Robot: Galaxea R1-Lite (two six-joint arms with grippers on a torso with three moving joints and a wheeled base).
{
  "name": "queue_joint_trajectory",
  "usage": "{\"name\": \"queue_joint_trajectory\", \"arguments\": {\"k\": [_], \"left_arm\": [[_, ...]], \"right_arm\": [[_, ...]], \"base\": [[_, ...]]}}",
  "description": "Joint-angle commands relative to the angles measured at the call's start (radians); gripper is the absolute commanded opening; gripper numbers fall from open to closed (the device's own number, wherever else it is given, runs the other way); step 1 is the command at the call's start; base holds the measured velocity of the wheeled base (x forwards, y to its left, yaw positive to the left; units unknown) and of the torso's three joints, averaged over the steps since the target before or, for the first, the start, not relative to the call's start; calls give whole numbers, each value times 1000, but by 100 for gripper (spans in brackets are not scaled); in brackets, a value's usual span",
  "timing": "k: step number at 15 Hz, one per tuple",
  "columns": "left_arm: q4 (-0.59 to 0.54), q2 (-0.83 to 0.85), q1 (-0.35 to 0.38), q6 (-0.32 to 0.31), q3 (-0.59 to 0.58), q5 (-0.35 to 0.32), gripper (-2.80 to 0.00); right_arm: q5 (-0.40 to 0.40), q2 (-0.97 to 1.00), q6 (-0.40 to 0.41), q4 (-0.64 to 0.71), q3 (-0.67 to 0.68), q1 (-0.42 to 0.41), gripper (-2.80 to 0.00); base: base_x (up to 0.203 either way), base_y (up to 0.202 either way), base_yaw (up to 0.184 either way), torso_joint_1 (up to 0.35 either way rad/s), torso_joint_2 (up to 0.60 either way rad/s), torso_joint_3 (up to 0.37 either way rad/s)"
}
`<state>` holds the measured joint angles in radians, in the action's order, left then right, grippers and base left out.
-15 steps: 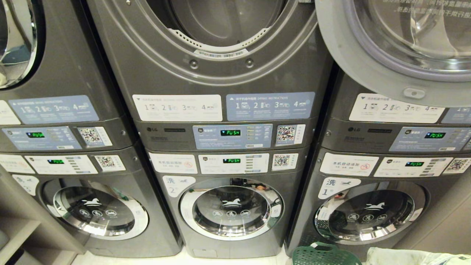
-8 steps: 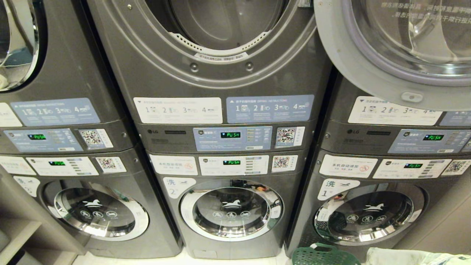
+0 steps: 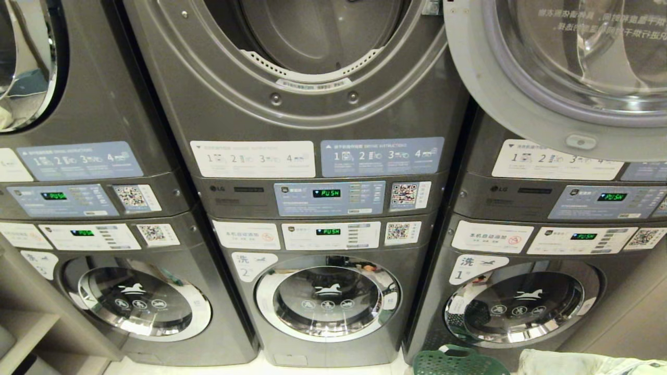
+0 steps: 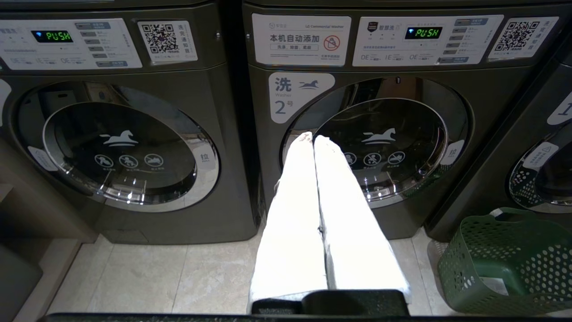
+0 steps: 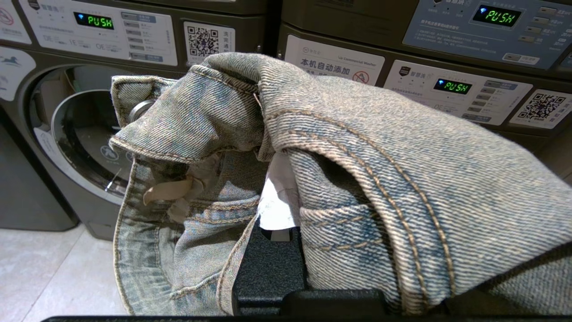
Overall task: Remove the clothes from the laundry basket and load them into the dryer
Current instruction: Put the clothes in the dryer
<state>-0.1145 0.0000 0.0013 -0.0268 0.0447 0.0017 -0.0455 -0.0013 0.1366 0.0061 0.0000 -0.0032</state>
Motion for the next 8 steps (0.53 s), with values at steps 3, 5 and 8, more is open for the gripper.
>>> {"name": "queue_joint_trajectory", "arguments": {"k": [3,5,8], "left_arm": [[-1,2,0,4,0,6,-280],[-1,2,0,5,0,6,-280],[-1,2,0,3,1,4,-280]], "right_arm": [[0,1,1,0,0,0,-280],[0,1,0,0,0,0,-280],[0,1,1,0,0,0,-280]], "base": [[0,0,0,62,-115,-63],[0,0,0,59,-120,-66],[0,0,0,52,-107,-55]]}}
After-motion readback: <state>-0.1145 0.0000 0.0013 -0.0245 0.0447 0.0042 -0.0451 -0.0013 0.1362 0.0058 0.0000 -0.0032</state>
